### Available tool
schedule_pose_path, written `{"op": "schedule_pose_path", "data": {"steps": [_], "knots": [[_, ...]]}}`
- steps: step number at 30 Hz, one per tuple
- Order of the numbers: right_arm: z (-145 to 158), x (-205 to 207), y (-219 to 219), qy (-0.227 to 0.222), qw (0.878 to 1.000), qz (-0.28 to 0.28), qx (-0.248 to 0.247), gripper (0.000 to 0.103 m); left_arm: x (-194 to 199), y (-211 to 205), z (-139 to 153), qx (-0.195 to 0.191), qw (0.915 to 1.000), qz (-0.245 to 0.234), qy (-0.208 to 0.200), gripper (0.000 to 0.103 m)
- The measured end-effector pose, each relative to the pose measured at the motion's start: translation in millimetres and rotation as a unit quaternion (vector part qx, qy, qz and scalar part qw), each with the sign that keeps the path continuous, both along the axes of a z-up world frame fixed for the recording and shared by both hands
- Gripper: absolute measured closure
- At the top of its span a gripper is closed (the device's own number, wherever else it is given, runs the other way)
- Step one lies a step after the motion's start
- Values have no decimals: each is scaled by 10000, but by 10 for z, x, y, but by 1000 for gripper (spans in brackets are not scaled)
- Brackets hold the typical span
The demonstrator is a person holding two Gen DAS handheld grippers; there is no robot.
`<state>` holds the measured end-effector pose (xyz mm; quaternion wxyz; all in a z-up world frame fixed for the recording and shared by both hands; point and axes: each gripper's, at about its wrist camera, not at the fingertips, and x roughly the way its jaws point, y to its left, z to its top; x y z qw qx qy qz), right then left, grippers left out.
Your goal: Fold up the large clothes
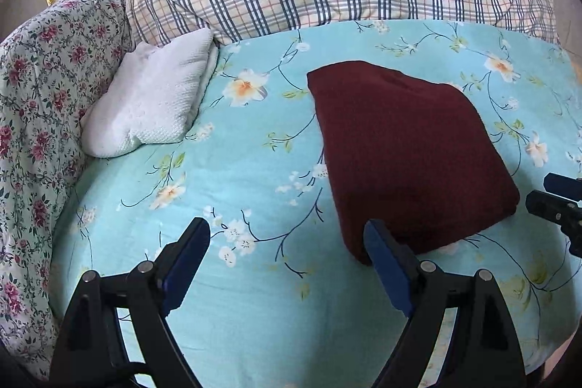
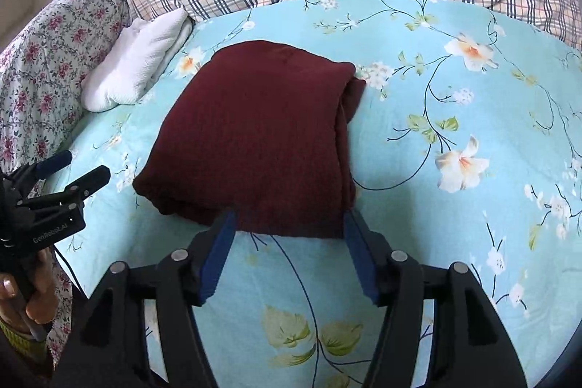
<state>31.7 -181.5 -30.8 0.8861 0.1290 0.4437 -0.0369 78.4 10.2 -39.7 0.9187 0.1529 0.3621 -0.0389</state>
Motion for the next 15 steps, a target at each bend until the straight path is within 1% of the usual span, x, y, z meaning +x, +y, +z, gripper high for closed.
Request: {"op": "schedule_pose_path", "data": {"steps": [5, 8, 12, 15], "knots": [[9, 80, 3, -11, 10000, 43, 83, 40, 61, 19, -32, 50, 10000, -15, 15, 16], [-15, 153, -20, 14, 9999, 28, 116, 40, 162, 39, -56, 22, 9999, -69, 80, 15], [-82, 311, -118, 68, 9997, -23, 230, 40, 421, 45, -135, -76, 9993, -64, 373, 13], [-149, 469, -237, 110, 9991, -183, 373, 40, 652, 15, -201, -102, 9985, -71, 525, 13]]}}
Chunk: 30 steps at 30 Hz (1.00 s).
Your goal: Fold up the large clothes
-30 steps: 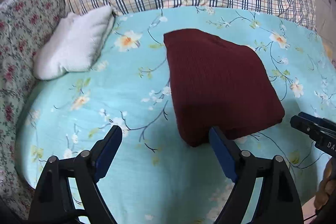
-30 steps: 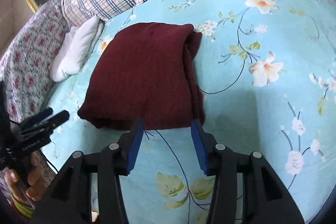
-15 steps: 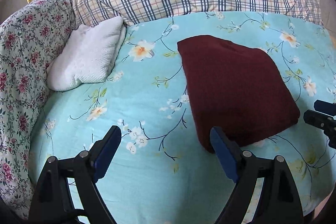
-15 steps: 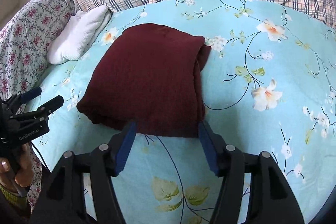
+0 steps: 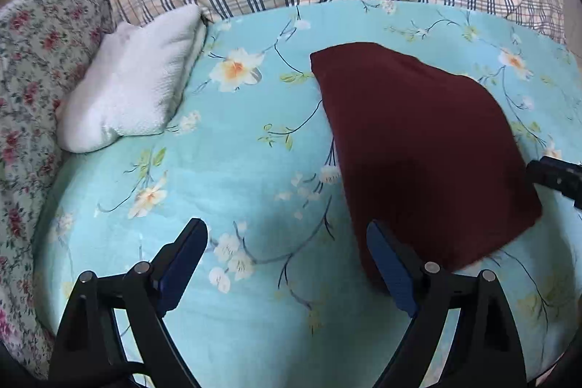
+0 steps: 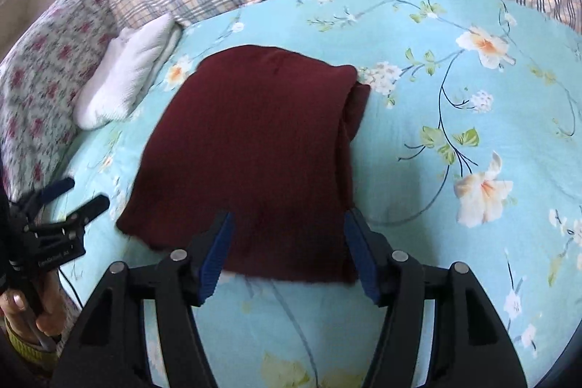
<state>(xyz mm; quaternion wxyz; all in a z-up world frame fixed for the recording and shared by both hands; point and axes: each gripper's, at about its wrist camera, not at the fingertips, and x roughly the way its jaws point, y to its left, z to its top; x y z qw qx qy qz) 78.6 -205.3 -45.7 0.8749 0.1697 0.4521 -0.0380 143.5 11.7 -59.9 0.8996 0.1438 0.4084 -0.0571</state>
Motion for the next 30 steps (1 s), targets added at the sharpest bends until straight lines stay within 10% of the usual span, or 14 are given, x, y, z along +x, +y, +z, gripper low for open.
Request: {"op": "schedule_pose_path", "data": {"steps": [10, 13, 17, 30], "knots": [[-389, 739, -558, 86, 9921, -508, 1143, 42, 560, -171, -90, -414, 9982, -214, 388, 12], [-474, 888, -572, 132, 9897, -425, 1361, 67, 565, -164, -52, -518, 9972, -290, 455, 13], [-205, 746, -528, -219, 9941, -380, 995, 89, 442, -192, 51, -713, 9951, -551, 395, 15], [-130, 659, -421, 54, 9988, -477, 29, 83, 343, -465, -207, -29, 9980, -615, 111, 14]]}}
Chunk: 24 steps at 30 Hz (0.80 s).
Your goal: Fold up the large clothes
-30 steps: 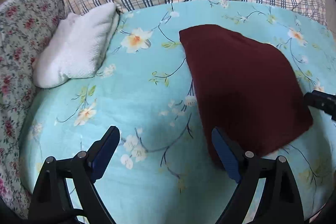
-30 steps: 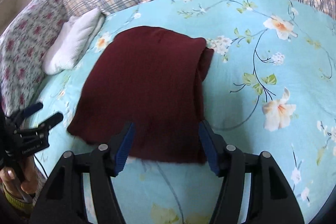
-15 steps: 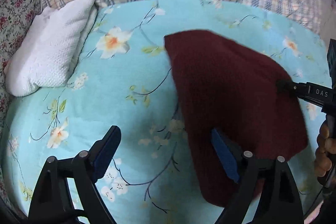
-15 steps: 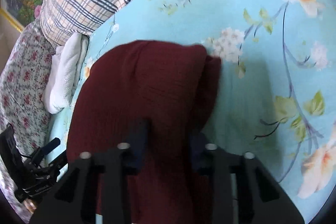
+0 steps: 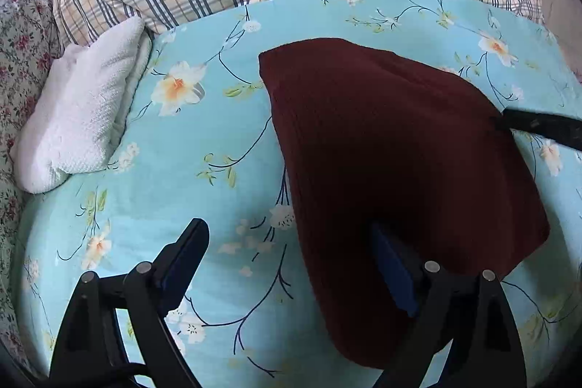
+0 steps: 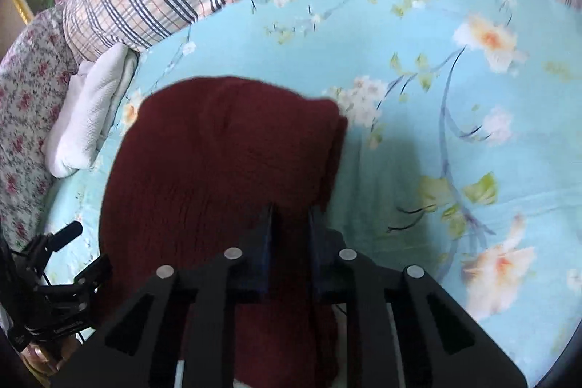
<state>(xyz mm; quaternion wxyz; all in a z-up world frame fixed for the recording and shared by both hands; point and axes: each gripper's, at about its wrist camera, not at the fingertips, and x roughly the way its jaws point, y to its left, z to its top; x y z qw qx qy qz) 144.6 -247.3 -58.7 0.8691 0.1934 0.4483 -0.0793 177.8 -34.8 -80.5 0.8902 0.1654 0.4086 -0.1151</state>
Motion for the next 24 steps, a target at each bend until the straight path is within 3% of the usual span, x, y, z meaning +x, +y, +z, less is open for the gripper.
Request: {"op": "schedule_pose_path", "data": {"steps": [4, 9, 11, 24], "knots": [[214, -182, 231, -472, 9985, 286, -30, 83, -32, -4, 3, 46, 10000, 11, -61, 14], [-274, -83, 368, 250, 9978, 612, -83, 84, -65, 6, -10, 35, 10000, -8, -69, 14], [-283, -118, 342, 74, 9982, 601, -33, 84, -79, 14, -12, 31, 10000, 0, -73, 14], [-228, -283, 395, 206, 9982, 562, -24, 83, -269, 57, 52, 99, 9998, 137, -87, 14]]}}
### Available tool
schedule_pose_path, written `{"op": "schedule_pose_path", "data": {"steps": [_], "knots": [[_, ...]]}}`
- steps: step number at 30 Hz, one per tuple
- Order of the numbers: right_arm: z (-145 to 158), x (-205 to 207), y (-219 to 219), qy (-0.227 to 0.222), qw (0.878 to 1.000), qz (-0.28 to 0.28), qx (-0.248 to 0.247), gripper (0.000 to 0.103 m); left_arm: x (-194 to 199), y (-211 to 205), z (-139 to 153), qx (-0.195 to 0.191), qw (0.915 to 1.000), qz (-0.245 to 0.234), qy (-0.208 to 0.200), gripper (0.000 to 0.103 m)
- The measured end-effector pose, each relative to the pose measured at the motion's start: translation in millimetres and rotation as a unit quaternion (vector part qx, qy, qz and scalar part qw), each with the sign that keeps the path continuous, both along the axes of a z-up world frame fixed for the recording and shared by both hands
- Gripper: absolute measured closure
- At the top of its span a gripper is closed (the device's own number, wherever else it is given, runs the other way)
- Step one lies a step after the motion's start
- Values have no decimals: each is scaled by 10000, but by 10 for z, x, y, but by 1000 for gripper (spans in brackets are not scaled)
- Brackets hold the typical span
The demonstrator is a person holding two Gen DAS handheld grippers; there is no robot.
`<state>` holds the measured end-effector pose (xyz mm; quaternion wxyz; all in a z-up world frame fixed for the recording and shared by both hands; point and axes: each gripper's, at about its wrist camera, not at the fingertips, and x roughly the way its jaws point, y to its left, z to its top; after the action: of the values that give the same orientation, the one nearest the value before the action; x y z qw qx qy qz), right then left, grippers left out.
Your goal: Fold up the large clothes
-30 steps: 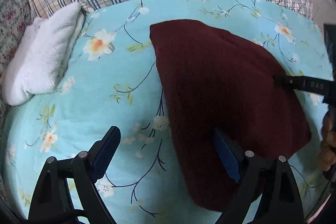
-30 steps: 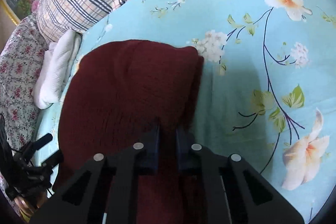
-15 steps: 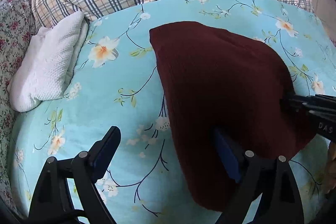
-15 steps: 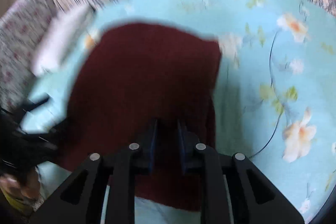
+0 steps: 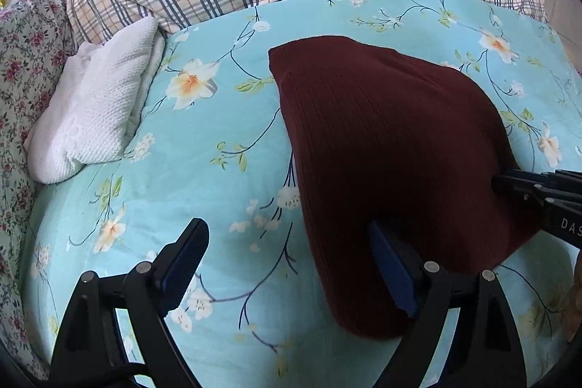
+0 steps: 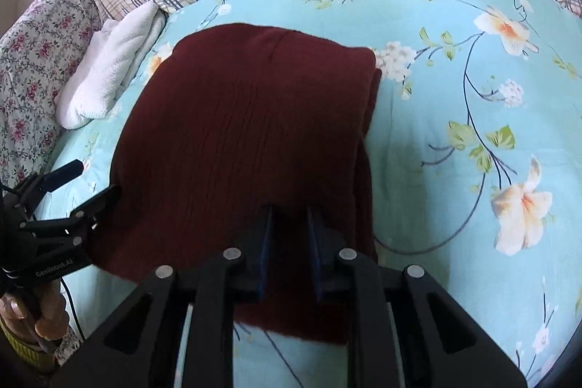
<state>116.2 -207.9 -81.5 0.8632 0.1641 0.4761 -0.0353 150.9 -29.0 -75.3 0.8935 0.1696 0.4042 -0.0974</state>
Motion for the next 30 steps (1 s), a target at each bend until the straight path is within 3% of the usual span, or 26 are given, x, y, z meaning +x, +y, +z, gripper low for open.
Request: {"op": "schedule_pose_path", "data": {"steps": [10, 14, 25, 30], "knots": [[152, -238, 137, 74, 9999, 52, -134, 81, -359, 107, 118, 113, 9998, 24, -187, 14], [245, -363, 199, 20, 9997, 74, -224, 68, -496, 183, 151, 55, 9998, 30, -201, 14], [374, -707, 370, -23, 9991, 176, -396, 66, -862, 352, 196, -15, 9998, 31, -208, 13], [443, -827, 441, -72, 9984, 261, -506, 51, -1040, 413, 258, -85, 9997, 58, -242, 12]]}}
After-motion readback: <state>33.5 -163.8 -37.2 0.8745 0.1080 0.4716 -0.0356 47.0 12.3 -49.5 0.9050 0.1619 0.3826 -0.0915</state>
